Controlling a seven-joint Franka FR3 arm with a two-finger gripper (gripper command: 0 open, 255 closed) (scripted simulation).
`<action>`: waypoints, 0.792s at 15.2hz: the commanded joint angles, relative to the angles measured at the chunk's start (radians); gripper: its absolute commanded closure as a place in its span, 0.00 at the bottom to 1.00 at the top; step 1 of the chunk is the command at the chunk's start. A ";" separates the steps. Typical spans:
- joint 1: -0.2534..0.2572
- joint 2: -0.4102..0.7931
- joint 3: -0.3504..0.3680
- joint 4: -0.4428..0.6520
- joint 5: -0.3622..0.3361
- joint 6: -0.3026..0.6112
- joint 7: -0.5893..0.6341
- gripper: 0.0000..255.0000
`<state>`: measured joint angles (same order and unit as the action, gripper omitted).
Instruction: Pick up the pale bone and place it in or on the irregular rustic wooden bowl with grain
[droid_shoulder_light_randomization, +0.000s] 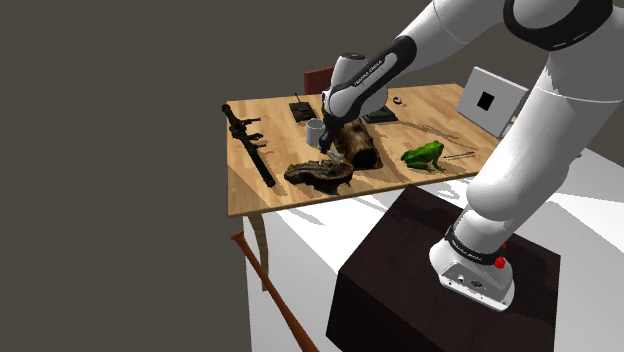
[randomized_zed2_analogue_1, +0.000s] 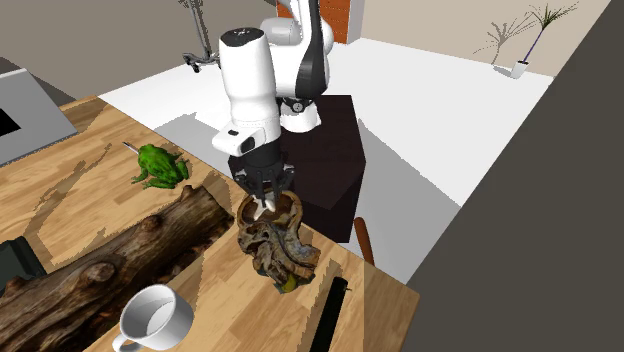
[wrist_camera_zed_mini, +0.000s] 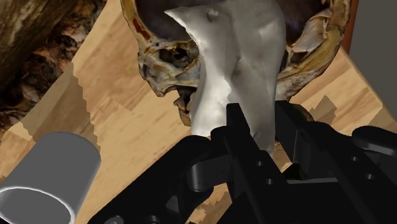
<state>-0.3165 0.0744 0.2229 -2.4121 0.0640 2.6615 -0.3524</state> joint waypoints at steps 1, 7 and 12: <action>0.000 0.029 -0.002 -0.004 -0.009 0.033 0.003 1.00; 0.000 0.029 -0.002 -0.004 -0.009 0.033 0.003 1.00; 0.000 0.029 -0.002 -0.004 -0.009 0.033 0.003 0.00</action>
<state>-0.3161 0.1035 0.2206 -2.4159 0.0554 2.6944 -0.3491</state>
